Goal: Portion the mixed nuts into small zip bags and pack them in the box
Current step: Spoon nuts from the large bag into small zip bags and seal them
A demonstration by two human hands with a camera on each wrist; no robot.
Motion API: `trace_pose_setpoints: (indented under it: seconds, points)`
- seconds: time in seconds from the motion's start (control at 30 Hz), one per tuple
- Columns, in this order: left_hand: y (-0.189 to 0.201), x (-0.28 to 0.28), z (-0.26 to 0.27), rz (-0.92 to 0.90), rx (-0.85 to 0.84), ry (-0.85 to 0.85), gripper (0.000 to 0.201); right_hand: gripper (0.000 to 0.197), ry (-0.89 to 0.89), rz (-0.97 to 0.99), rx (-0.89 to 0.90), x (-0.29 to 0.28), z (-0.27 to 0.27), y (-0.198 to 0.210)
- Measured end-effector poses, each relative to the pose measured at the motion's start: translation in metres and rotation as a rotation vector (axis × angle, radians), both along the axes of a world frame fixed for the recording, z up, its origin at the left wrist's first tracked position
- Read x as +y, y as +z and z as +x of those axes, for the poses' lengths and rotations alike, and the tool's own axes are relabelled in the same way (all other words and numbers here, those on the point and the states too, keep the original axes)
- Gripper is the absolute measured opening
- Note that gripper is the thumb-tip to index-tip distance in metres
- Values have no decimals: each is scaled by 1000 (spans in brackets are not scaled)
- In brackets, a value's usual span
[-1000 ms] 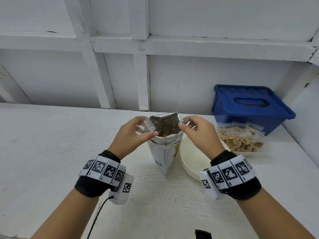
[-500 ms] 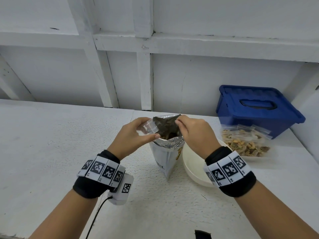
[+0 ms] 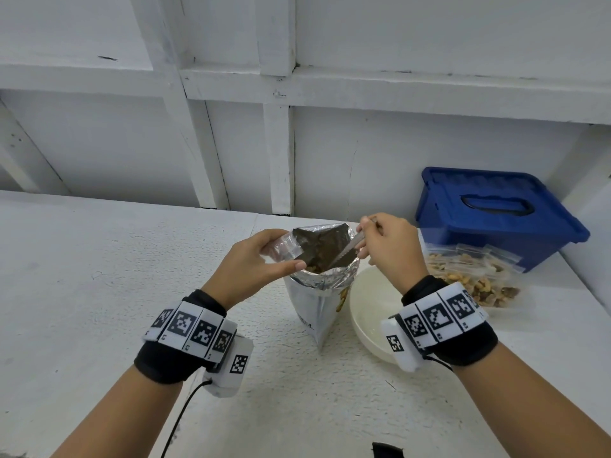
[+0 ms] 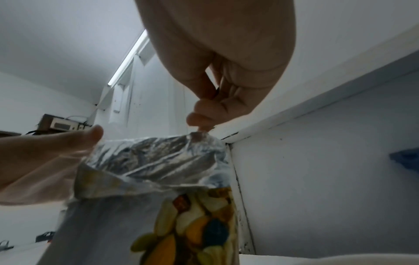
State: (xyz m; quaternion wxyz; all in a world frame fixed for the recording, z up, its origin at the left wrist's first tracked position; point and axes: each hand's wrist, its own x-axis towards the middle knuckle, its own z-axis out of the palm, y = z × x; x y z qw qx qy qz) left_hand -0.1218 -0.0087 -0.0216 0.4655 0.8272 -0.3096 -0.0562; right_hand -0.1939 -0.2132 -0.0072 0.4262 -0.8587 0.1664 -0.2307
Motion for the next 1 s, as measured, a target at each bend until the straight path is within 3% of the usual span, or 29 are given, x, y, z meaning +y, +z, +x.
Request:
trace_pose_setpoints:
  seconds: [0.2, 0.4, 0.7, 0.83, 1.0]
  points:
    - [3, 1, 3, 34, 11, -11, 56, 29, -112, 305, -28, -16, 0, 1]
    - [13, 1, 10, 155, -36, -68, 68, 27, -148, 421, -63, -26, -5, 3]
    - [31, -8, 17, 403, -211, -93, 62, 23, -206, 421, -170, -43, -14, 24]
    - [34, -17, 15, 386, -230, -111, 64, 23, -193, 398, -209, -44, -16, 38]
    - [32, -26, 12, 266, -132, -130, 65, 25, -162, 377, -201, -39, -14, 41]
